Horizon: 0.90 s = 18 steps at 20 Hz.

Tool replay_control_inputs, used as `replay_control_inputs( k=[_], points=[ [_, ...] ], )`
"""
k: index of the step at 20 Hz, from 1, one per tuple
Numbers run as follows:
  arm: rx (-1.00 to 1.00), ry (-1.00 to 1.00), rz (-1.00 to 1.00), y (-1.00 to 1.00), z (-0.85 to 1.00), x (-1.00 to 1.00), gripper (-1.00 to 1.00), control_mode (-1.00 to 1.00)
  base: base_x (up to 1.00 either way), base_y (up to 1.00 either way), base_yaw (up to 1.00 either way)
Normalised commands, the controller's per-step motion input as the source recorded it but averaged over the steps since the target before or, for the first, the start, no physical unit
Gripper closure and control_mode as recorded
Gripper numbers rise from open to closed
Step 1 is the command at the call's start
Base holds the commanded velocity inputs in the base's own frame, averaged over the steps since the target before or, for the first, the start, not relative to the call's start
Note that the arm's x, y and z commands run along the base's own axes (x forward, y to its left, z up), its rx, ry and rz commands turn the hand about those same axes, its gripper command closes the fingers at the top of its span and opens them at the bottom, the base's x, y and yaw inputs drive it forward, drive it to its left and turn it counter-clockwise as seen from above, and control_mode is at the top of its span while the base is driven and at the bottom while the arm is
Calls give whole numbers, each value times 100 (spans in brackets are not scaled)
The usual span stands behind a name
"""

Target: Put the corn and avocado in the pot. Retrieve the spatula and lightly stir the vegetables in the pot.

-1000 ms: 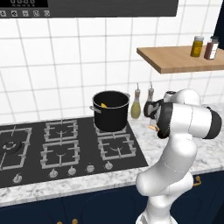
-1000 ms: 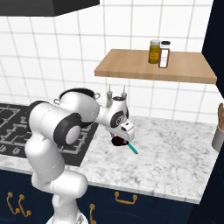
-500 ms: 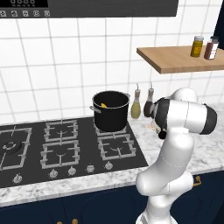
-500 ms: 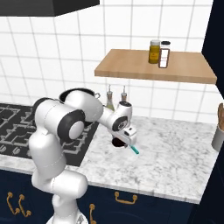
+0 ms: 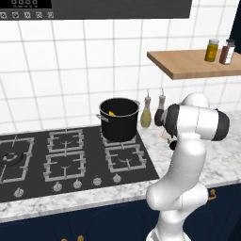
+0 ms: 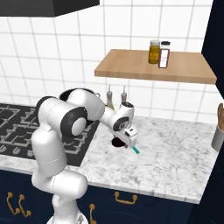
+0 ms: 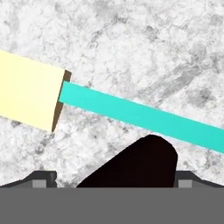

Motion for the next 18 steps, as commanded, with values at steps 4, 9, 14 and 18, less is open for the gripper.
replay_control_inputs(
  k=[4, 9, 14, 18],
  points=[
    [0, -2, 0, 47, 0, -6, 100, -100, 0, 0, 0],
    [0, -4, 0, 46, 7, -24, 100, -100, 0, 0, 0],
    [0, -15, 0, 46, 67, -41, 100, -100, 0, 0, 0],
    [0, -22, 0, 45, 100, -30, 100, -100, 0, 0, 0]
  ],
)
